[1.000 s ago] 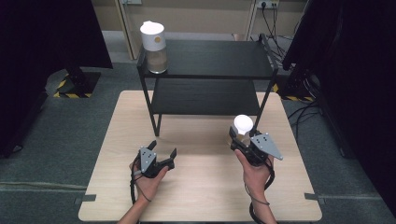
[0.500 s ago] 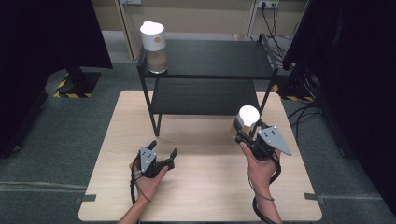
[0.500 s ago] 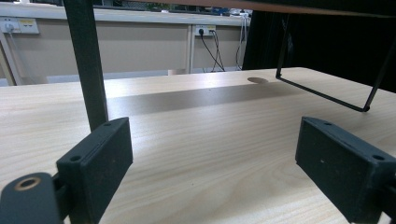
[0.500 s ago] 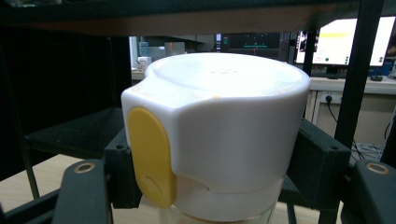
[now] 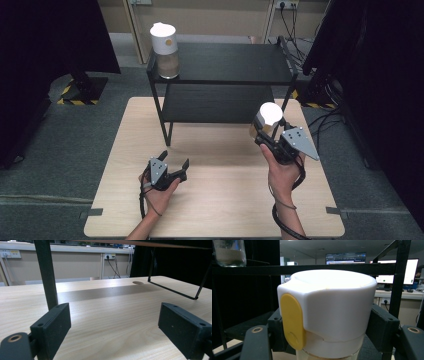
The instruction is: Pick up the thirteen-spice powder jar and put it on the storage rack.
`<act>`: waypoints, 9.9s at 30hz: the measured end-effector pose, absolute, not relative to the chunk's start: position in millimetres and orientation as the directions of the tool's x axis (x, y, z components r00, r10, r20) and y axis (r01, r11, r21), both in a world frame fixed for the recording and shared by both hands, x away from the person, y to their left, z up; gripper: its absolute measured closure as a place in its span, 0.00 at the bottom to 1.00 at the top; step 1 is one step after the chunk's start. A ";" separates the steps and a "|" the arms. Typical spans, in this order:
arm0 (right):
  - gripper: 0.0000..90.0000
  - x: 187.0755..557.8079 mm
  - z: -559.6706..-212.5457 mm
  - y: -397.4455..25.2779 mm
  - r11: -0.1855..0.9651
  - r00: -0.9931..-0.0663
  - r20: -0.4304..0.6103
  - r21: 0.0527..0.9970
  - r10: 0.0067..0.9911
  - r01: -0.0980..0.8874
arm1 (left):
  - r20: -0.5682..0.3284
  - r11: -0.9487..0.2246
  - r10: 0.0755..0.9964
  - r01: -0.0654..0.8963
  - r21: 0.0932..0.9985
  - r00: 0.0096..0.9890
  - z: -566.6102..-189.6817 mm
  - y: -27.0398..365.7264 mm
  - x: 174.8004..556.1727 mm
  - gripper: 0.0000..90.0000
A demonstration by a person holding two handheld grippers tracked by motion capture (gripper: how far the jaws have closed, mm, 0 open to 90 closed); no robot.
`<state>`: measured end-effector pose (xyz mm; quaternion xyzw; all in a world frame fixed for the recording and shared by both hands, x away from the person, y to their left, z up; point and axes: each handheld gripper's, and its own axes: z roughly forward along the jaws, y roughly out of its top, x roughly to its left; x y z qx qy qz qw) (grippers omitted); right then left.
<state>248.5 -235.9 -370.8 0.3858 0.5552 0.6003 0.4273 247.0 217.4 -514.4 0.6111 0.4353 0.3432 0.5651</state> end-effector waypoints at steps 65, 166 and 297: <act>0.34 265.2 -291.9 -232.0 -0.056 -0.316 -0.015 0.976 0.949 -0.212 | -0.070 0.015 0.920 0.143 0.990 0.386 -514.4 216.8 246.5 0.12; 0.34 361.8 -219.4 -209.2 -0.030 -0.227 0.001 0.992 0.974 -0.126 | -0.067 0.011 0.916 0.143 0.990 0.396 -514.3 218.1 247.3 0.12; 0.06 287.3 -301.4 -239.4 0.019 -0.374 -0.004 0.999 0.927 0.037 | -0.053 -0.002 0.919 0.138 0.990 0.392 -514.0 215.6 246.1 0.12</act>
